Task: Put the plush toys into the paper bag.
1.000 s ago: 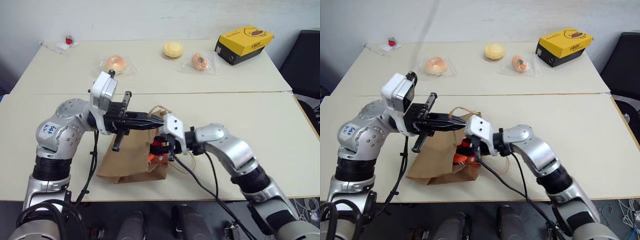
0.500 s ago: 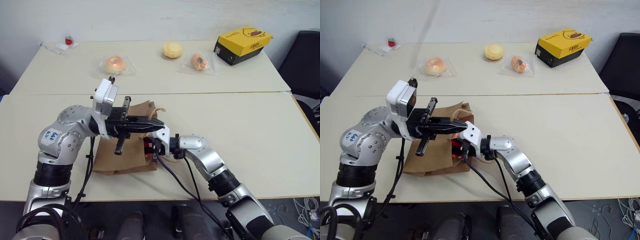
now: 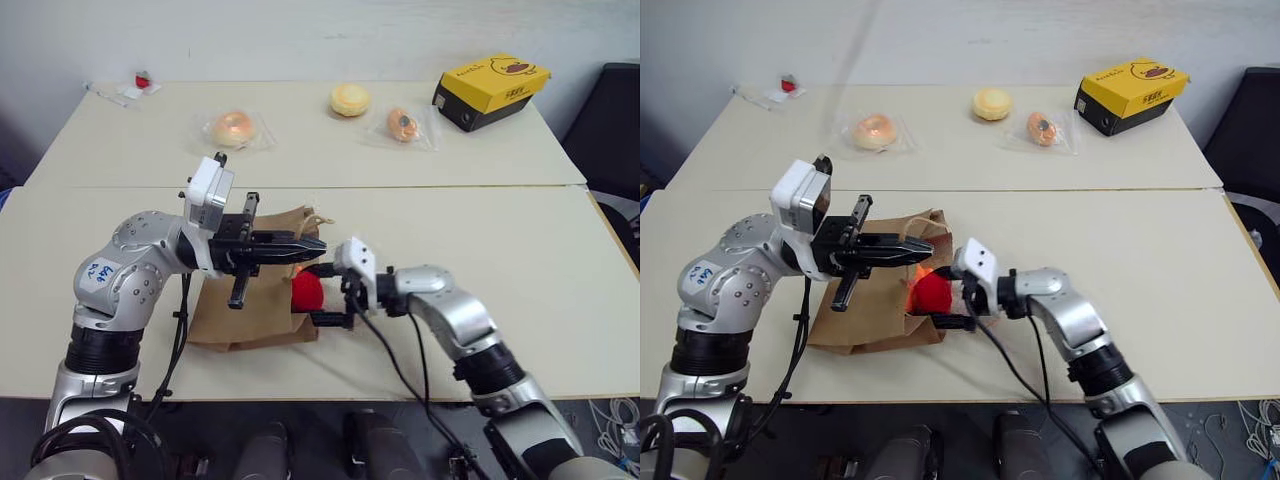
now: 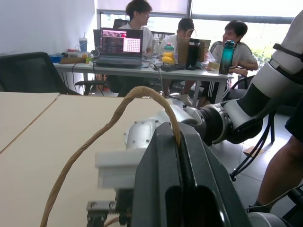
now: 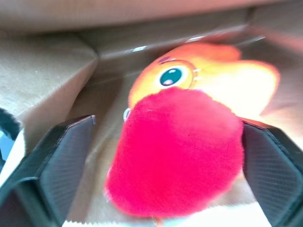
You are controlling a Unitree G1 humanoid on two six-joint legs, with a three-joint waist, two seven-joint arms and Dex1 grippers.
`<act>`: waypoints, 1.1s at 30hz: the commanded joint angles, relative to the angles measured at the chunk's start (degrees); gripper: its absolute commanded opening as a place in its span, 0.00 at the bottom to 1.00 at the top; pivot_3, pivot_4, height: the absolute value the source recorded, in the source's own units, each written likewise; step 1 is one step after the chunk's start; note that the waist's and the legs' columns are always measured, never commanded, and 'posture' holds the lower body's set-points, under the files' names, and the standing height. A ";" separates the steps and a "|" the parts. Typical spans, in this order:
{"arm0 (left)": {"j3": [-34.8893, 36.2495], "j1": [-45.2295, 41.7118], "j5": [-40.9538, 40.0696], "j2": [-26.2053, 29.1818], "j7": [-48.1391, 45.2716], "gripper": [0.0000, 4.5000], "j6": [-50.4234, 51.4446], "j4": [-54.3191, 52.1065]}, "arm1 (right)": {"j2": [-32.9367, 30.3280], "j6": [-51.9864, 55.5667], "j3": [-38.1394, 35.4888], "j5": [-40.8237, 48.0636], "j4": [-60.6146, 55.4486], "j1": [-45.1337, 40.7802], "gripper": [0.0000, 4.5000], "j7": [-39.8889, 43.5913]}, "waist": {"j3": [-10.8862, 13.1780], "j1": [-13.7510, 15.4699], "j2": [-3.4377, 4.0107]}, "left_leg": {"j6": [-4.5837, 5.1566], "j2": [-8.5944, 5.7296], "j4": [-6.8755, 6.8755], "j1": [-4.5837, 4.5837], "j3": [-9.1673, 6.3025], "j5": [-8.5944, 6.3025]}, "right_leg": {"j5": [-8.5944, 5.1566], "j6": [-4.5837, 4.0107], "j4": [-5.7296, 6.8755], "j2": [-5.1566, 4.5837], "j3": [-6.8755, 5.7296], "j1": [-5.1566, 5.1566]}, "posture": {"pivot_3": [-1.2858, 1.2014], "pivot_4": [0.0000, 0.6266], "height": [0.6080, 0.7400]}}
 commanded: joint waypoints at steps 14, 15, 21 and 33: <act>1.26 0.41 -1.55 2.57 -1.20 0.00 1.32 -3.52 | -14.14 13.59 -18.82 14.24 -11.46 9.64 0.99 -0.21 | 0.00 0.42 0.00 | 0.02 0.00 -0.03 -0.01 0.01 -0.01 | 0.00 0.00 -0.20 0.00 0.02 0.03 | 0.52 0.24 1.00; 1.32 0.48 -1.63 2.63 -1.18 0.00 1.45 -3.67 | -15.61 16.61 -20.31 16.06 -12.37 11.12 0.99 -0.55 | 0.00 0.53 -0.01 | 0.03 0.00 -0.03 -0.02 0.01 -0.01 | 0.00 0.00 -0.20 -0.01 0.01 0.04 | 0.52 0.24 1.00; 1.62 0.95 -2.19 2.97 -0.86 0.00 2.48 -4.71 | -18.33 45.69 -26.63 27.86 -15.76 14.88 0.99 -11.32 | 0.00 0.44 -0.01 | 0.06 0.01 -0.04 -0.01 0.01 -0.03 | 0.00 0.00 -0.24 -0.01 0.04 0.06 | 0.52 0.24 1.00; 1.56 0.88 -2.23 2.89 -0.49 0.00 2.87 -4.93 | 0.55 63.87 -27.70 29.90 -10.50 7.97 0.99 -30.23 | -0.10 -0.25 -0.14 | 0.03 0.02 -0.10 0.10 0.02 0.00 | 0.00 0.00 -0.20 0.02 0.07 0.06 | 0.52 0.24 1.00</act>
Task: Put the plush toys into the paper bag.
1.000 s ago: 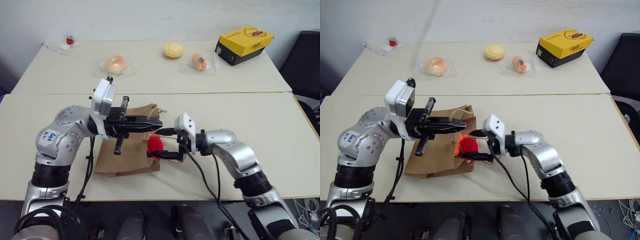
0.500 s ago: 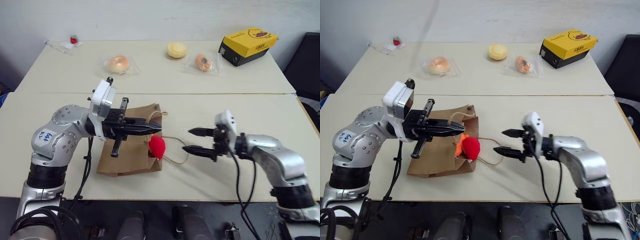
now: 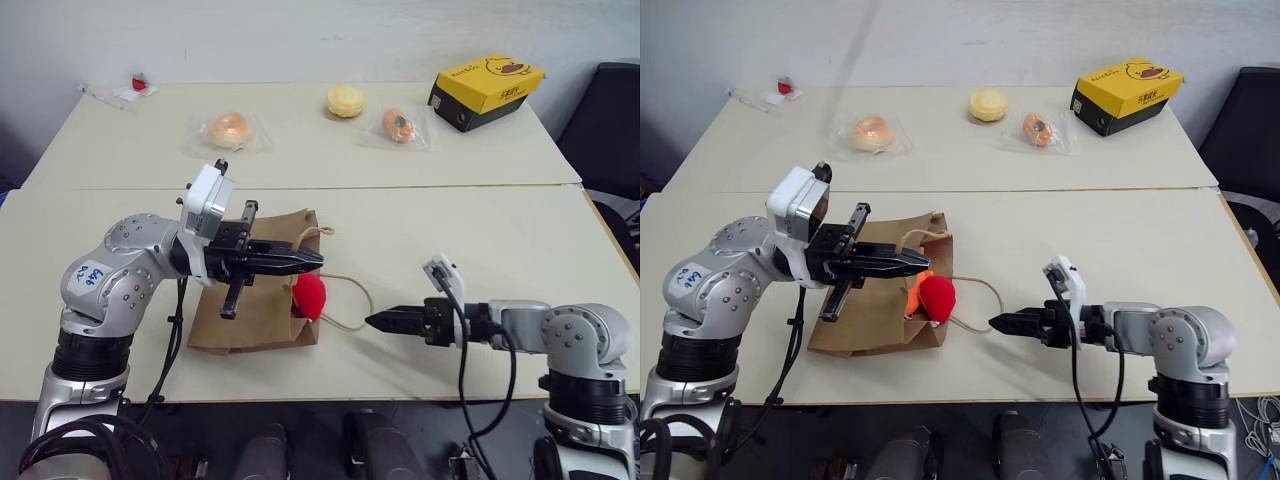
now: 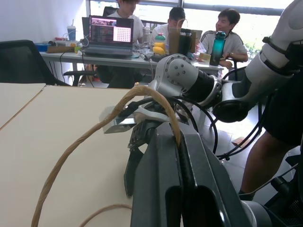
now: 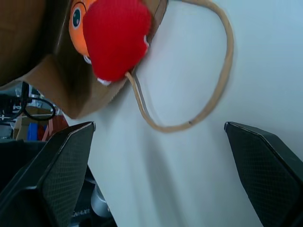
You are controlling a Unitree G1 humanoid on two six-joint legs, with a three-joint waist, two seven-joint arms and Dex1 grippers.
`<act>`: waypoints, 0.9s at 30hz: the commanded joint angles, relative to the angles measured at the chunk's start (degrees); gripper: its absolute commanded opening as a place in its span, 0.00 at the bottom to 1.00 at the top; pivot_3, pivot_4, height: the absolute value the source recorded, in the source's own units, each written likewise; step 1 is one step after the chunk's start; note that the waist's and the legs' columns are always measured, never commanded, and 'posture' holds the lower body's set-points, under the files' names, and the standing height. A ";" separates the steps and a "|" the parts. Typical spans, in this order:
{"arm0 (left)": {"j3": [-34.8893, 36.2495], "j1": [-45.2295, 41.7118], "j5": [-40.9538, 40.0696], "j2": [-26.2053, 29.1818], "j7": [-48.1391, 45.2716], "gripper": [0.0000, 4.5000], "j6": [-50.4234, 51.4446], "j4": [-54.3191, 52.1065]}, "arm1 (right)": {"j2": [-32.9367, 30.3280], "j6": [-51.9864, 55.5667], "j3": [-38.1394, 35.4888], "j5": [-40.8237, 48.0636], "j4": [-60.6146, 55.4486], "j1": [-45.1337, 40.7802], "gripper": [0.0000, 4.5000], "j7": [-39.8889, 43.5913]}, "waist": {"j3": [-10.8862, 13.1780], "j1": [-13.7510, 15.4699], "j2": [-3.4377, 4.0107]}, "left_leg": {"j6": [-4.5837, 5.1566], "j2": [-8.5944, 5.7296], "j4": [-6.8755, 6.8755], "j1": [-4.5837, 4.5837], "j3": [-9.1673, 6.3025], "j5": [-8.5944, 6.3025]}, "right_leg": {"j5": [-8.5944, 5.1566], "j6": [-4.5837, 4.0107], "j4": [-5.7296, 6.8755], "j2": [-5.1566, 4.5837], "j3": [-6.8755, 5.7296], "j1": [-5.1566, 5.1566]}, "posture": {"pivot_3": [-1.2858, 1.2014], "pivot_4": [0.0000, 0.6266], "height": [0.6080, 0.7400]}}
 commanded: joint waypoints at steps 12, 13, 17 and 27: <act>3.56 0.76 -1.79 1.23 1.11 0.00 -0.17 -2.49 | -0.40 -1.12 4.19 -2.61 4.43 -4.08 0.99 -4.27 | -0.04 0.06 -0.03 | 0.01 0.00 -0.01 0.08 0.04 0.01 | 0.00 0.00 0.02 0.00 0.03 0.06 | 0.52 0.24 1.00; 3.70 0.88 -1.82 1.30 1.06 0.00 -0.17 -2.43 | -1.92 -1.11 4.25 -2.52 4.96 -4.63 0.99 -3.60 | -0.04 0.13 -0.02 | 0.01 0.00 -0.01 0.08 0.04 0.01 | 0.00 0.00 0.00 0.00 0.02 0.06 | 0.52 0.24 1.00; 4.03 0.62 -2.01 0.83 1.47 0.00 -0.39 -2.24 | -5.27 1.21 5.19 -0.42 5.77 -5.15 0.99 -1.60 | -0.04 0.88 -0.02 | 0.07 -0.03 -0.01 0.04 0.02 0.03 | 0.00 0.00 -0.07 -0.06 0.00 0.10 | 0.52 0.24 1.00; 6.31 -0.79 -4.39 1.29 3.08 0.00 0.58 -1.67 | -9.65 1.50 2.55 17.72 11.80 -0.81 0.99 -10.46 | -0.04 1.55 -0.04 | 0.15 -0.04 -0.04 0.00 -0.02 -0.01 | 0.00 0.01 -0.16 -0.08 -0.04 0.15 | 0.52 0.24 1.00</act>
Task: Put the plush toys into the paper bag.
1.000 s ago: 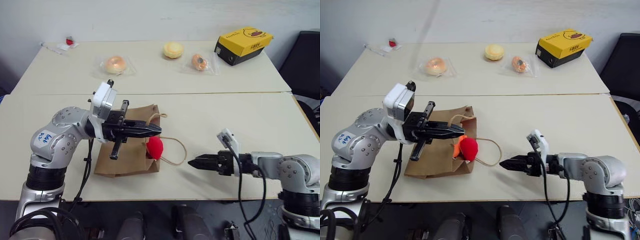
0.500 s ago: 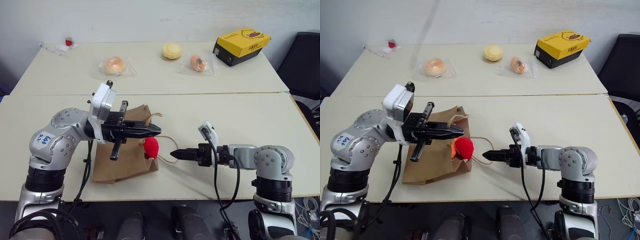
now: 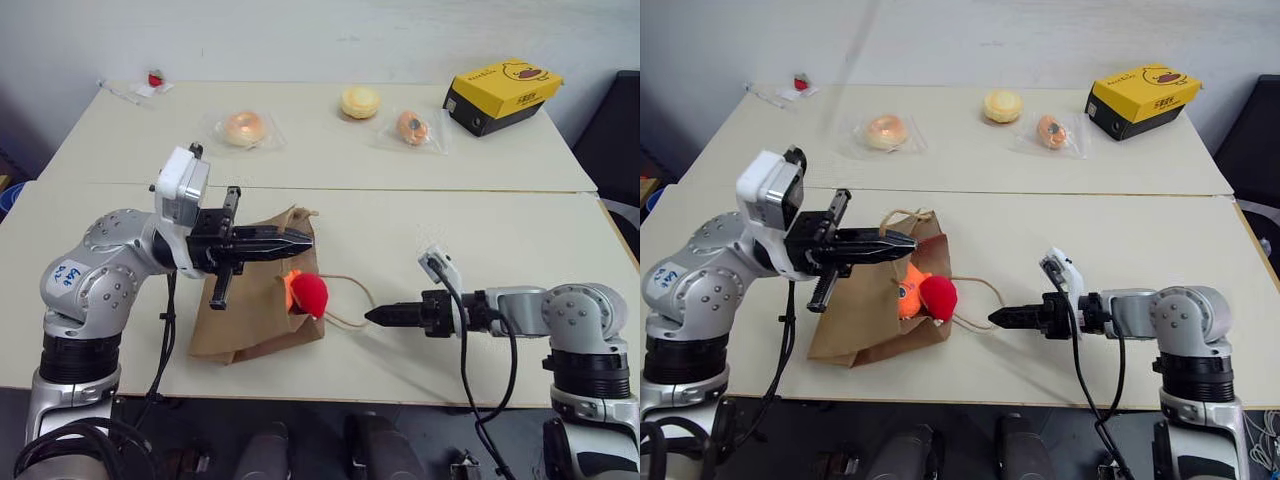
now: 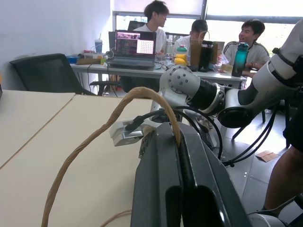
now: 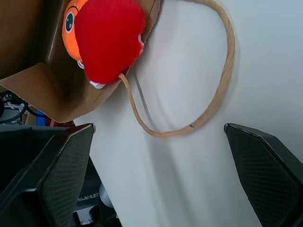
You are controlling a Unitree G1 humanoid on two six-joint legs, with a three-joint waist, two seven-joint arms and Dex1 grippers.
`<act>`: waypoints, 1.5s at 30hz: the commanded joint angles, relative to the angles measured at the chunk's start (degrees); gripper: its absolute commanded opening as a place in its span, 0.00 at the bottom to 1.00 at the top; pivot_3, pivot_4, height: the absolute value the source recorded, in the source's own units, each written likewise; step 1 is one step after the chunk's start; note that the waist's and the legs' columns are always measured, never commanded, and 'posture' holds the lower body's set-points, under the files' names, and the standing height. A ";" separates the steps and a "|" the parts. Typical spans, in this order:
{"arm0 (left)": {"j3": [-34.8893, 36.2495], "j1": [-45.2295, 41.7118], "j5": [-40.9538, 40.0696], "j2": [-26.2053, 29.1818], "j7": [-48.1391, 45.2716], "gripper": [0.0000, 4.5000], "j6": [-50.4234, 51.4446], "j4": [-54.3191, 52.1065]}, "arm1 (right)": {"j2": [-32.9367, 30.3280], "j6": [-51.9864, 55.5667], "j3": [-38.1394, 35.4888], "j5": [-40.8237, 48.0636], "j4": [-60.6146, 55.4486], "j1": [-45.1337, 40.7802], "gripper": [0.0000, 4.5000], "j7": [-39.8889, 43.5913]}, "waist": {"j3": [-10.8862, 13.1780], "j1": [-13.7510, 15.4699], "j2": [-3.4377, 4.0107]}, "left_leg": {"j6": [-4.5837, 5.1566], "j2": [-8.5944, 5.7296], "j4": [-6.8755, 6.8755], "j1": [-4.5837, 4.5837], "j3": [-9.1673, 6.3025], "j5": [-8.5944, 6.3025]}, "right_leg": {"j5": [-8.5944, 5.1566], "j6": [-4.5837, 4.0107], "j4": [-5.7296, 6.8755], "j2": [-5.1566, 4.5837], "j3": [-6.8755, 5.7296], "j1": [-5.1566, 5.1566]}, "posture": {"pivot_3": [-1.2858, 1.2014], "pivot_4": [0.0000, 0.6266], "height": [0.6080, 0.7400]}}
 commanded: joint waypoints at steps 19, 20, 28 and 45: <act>1.71 0.11 -0.47 0.86 0.89 0.00 -1.15 -2.11 | 16.36 -0.86 -9.32 10.36 12.55 -6.31 0.63 -21.52 | 0.01 -1.85 0.02 | -0.07 0.08 -0.08 -0.01 0.03 0.04 | 0.00 0.00 0.13 0.10 0.03 -0.07 | 0.52 0.24 1.00; 1.73 0.27 -0.48 0.88 0.94 0.00 -1.18 -2.21 | 16.39 -1.30 -9.72 10.21 12.23 -6.27 0.55 -21.55 | 0.02 -1.71 0.03 | -0.07 0.08 -0.08 -0.08 0.04 0.04 | 0.00 0.00 0.17 0.09 0.03 -0.14 | 0.52 0.24 1.00; 1.11 1.31 0.14 0.79 0.29 0.00 -2.29 -1.76 | 13.29 -8.70 -12.15 10.11 4.90 -3.96 0.00 -17.52 | 0.02 -1.37 0.04 | -0.02 0.06 -0.08 -0.20 0.04 0.01 | 0.00 0.00 0.10 0.06 0.02 -0.19 | 0.52 0.24 1.00; 0.60 -8.79 12.94 -8.98 8.70 0.00 -18.83 16.28 | 2.24 -24.70 -14.67 22.18 -9.61 -11.32 0.00 -13.42 | 0.06 -1.28 0.09 | 0.00 0.05 -0.06 -0.21 0.06 0.01 | 0.03 0.05 0.08 0.07 0.00 -0.19 | 0.52 0.24 1.00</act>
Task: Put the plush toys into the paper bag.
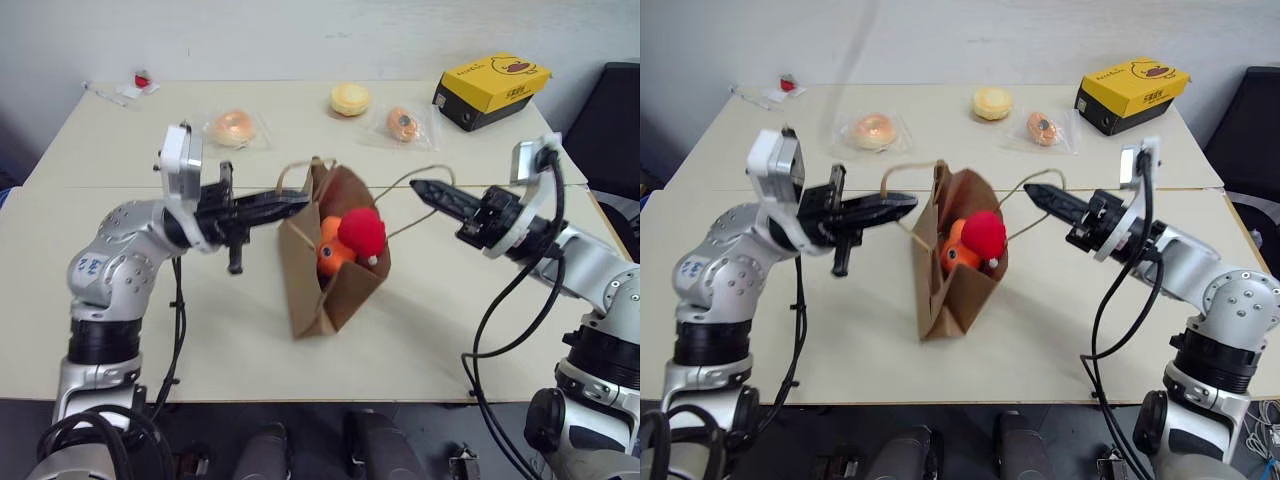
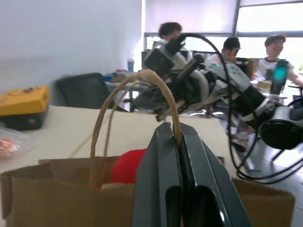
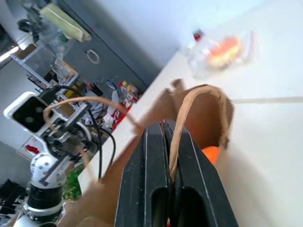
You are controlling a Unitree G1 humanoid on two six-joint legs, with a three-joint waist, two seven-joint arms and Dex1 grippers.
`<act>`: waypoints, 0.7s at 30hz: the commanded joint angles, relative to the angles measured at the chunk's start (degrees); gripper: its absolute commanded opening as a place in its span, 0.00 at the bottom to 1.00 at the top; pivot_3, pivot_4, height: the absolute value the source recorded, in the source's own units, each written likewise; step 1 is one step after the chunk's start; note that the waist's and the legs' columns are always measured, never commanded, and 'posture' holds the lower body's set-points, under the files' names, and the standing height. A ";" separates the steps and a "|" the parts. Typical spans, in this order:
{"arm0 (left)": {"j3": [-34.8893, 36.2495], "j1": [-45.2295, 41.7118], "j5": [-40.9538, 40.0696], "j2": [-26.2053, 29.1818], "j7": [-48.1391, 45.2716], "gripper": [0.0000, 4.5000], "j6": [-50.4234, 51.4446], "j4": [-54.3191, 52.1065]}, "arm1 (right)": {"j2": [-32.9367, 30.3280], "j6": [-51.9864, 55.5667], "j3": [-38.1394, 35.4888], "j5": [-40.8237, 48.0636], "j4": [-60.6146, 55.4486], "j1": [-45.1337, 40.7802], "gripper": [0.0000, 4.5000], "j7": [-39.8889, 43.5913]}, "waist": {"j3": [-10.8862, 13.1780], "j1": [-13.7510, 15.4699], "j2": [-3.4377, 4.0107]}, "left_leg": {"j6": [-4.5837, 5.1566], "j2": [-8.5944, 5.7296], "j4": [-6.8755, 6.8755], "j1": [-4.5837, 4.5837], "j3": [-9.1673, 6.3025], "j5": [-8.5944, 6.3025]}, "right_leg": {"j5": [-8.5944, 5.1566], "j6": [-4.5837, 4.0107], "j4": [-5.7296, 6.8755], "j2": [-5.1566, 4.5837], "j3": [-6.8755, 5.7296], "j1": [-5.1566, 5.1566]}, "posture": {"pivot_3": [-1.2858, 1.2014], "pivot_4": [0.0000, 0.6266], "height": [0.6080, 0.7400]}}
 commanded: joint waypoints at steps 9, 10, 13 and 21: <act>-0.60 -2.48 13.80 -3.16 5.15 0.00 -17.51 12.65 | 0.77 -11.01 8.84 -8.51 -5.37 -1.27 0.00 3.73 | 0.00 -0.05 0.00 | 0.00 0.00 0.00 -0.01 0.02 0.00 | 0.00 0.00 0.01 -0.01 0.01 -0.03 | 0.52 0.24 1.00; -1.07 -2.28 15.23 -3.35 5.75 0.00 -18.78 13.01 | 0.92 -11.66 9.85 -10.03 -5.66 -0.29 0.00 4.20 | 0.00 -0.03 0.00 | 0.00 0.00 0.00 -0.01 0.02 0.00 | 0.00 0.00 0.00 -0.02 0.01 -0.03 | 0.52 0.24 1.00; -1.99 -0.92 15.57 -4.68 5.94 0.00 -19.33 10.53 | 0.80 -14.68 13.06 -16.45 -6.47 3.88 0.00 5.75 | -0.01 0.28 -0.02 | 0.00 0.00 0.00 -0.01 0.01 0.00 | 0.01 0.01 -0.01 -0.03 -0.01 -0.01 | 0.52 0.24 1.00; -0.74 4.20 12.01 -4.35 6.15 0.00 -14.92 2.33 | -0.07 -21.26 13.20 -20.52 -10.86 8.12 0.09 13.57 | -0.01 0.00 -0.02 | 0.02 0.00 0.02 -0.07 0.01 -0.01 | 0.04 0.07 -0.04 -0.03 0.01 -0.06 | 0.52 0.24 1.00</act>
